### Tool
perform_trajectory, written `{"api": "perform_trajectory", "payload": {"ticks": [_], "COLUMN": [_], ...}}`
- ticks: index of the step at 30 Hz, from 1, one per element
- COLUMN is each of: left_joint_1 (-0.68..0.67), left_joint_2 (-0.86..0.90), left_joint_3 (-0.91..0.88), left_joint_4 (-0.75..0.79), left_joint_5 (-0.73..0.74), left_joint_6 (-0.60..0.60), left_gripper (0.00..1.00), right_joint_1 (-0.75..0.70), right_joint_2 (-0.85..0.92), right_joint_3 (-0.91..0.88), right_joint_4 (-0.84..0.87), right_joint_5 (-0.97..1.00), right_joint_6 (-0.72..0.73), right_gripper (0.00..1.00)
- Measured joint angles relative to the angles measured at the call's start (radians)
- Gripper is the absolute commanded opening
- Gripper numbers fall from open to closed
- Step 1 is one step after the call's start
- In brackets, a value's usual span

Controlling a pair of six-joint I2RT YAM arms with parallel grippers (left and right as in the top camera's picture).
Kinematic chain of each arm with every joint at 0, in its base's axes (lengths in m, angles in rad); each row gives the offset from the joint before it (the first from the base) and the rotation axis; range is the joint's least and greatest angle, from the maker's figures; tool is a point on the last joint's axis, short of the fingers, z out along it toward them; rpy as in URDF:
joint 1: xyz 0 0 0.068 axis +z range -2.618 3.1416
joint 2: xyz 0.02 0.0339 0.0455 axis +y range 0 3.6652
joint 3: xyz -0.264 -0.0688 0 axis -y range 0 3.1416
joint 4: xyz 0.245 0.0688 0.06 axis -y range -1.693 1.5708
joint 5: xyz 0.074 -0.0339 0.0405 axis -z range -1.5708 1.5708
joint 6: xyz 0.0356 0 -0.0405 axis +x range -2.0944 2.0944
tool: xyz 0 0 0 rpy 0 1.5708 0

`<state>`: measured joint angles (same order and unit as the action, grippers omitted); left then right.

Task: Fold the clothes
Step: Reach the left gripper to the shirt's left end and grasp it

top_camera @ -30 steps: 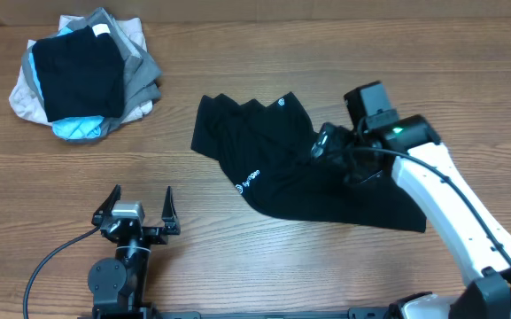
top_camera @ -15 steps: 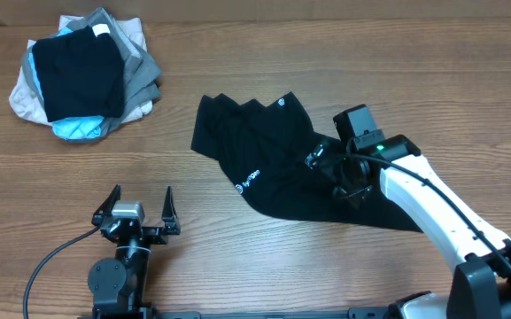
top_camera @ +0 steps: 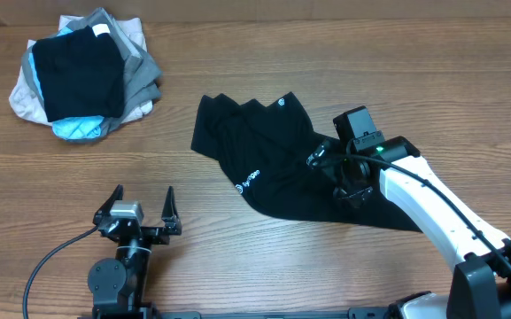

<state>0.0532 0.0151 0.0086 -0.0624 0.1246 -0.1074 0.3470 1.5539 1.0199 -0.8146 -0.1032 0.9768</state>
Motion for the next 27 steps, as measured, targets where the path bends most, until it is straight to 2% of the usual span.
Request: {"api": "perform_trajectory", "payload": {"ticks": [6,10,13,16,19,22,27], "left_joint_1": [0.0,0.0,0.0,0.0,0.0,0.0,0.0], "left_joint_2": [0.0,0.0,0.0,0.0,0.013,0.094,0.379], "left_joint_3": [0.0,-0.001,0.0,0.018,0.08,0.22,0.526], "left_joint_4": [0.008,0.091,0.211,0.227,0.18,0.074,-0.218], "left_joint_5": [0.049,0.184,0.325,0.406,0.448,0.47,0.492], "left_joint_6": [-0.105,-0.203,-0.246,-0.287,-0.303,-0.278,-0.164], "left_gripper": [1.0,1.0,1.0,1.0,1.0,1.0,1.0], "right_joint_1": [0.0,0.0,0.0,0.0,0.0,0.0,0.0], "right_joint_2": [0.0,0.0,0.0,0.0,0.0,0.0,0.0], "right_joint_3": [0.0,0.0,-0.001,-0.001,-0.001,-0.001,-0.001], "right_joint_4": [0.009,0.013,0.014,0.019,0.023,0.026,0.028], "right_joint_5": [0.004,0.004,0.004,0.005,0.006,0.006,0.007], "right_joint_6": [0.0,0.0,0.001,0.003,0.004,0.004,0.007], "right_gripper": [1.0,1.0,1.0,1.0,1.0,1.0,1.0]}}
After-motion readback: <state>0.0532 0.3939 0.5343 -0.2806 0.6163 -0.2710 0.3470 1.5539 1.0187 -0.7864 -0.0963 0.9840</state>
